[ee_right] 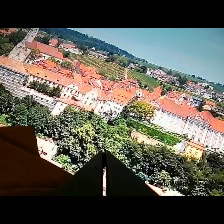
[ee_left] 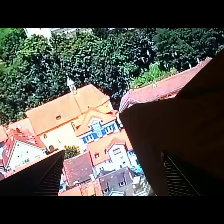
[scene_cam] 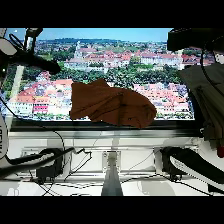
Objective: Fold the clothes and pants, and hang the long-sleeved shirts on hangers.
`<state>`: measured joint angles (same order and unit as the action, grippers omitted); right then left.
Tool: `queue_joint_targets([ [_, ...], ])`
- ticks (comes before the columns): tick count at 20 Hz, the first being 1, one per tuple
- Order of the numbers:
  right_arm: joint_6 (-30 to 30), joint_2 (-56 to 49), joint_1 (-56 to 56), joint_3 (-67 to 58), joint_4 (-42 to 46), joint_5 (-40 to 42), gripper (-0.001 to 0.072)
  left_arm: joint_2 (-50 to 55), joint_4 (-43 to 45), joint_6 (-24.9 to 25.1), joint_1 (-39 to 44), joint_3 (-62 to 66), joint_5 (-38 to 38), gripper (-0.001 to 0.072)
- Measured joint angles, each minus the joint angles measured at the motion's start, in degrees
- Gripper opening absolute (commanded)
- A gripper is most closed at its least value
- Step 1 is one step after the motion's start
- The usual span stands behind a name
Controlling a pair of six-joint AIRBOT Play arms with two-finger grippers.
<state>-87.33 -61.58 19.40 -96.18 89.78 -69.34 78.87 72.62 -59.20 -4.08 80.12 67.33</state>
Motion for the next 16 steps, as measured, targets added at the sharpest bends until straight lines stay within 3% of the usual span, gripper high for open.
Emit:
queue_joint_targets([
  [16,1.38,-0.15,-0.28,0.11,1.16,-0.13,0.0014,-0.02,-0.04,0.00,0.00,0.00,-0.11,0.0714],
])
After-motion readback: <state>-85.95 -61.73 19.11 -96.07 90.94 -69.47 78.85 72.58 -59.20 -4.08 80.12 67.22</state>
